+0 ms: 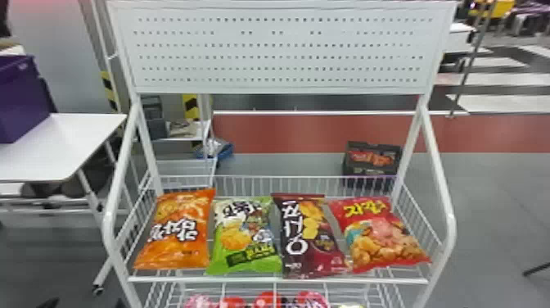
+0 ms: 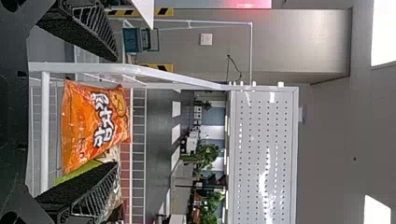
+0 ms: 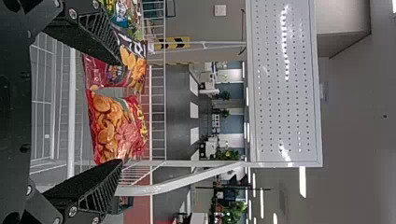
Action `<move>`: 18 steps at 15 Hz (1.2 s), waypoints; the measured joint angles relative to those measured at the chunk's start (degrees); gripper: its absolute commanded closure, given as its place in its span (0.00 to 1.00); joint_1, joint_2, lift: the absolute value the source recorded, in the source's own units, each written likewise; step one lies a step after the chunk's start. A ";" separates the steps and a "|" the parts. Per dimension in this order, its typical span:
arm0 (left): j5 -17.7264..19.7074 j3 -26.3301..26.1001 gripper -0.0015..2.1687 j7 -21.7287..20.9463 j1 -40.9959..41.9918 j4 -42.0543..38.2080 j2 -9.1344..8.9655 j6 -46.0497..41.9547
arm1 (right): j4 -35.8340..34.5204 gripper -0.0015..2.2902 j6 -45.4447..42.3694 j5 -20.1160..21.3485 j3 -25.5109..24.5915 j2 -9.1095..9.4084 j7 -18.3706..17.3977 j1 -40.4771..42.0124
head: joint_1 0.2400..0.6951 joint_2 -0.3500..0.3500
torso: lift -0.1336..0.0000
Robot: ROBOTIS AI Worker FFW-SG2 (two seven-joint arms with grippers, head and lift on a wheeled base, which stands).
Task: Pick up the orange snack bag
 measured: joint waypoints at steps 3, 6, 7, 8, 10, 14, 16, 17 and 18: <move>-0.12 0.00 0.05 -0.02 -0.07 0.01 0.00 -0.04 | 0.07 0.06 0.05 0.00 0.07 0.05 0.00 -0.16 | 0.57 0.50 | 1.00; -0.17 0.00 0.05 -0.08 -0.08 0.02 0.00 -0.04 | 0.09 0.06 0.11 0.00 0.08 0.13 0.00 -0.27 | 0.57 0.50 | 1.00; -0.18 0.00 0.05 -0.13 -0.08 0.02 0.00 -0.06 | 0.11 0.06 0.18 0.00 0.08 0.14 0.00 -0.27 | 0.57 0.50 | 1.00; -0.18 0.00 0.05 -0.17 -0.08 0.02 0.00 -0.10 | 0.14 0.06 0.20 0.00 0.08 0.16 0.00 -0.27 | 0.57 0.50 | 1.00; -0.18 -0.01 0.05 -0.26 -0.10 0.02 0.00 -0.10 | 0.14 0.06 0.22 0.00 0.07 0.21 0.00 -0.27 | 0.57 0.50 | 1.00; -0.18 -0.36 0.07 -0.52 -0.37 -0.02 0.01 0.03 | 0.09 0.06 0.22 0.00 0.11 0.22 0.00 -0.27 | 0.57 0.50 | 1.00; -0.46 -1.13 0.07 -0.34 -1.69 0.69 0.11 0.67 | 0.09 0.06 0.22 0.00 0.20 0.25 0.00 -0.27 | 0.57 0.50 | 1.00; -0.78 -1.86 0.07 -0.01 -2.92 1.39 0.15 1.08 | 0.09 0.06 0.22 0.07 0.34 0.29 0.00 -0.27 | 0.57 0.50 | 1.00; -1.21 -2.74 0.07 0.31 -4.48 2.13 0.17 1.67 | 0.09 0.06 0.22 0.20 0.47 0.30 0.00 -0.26 | 0.57 0.50 | 1.00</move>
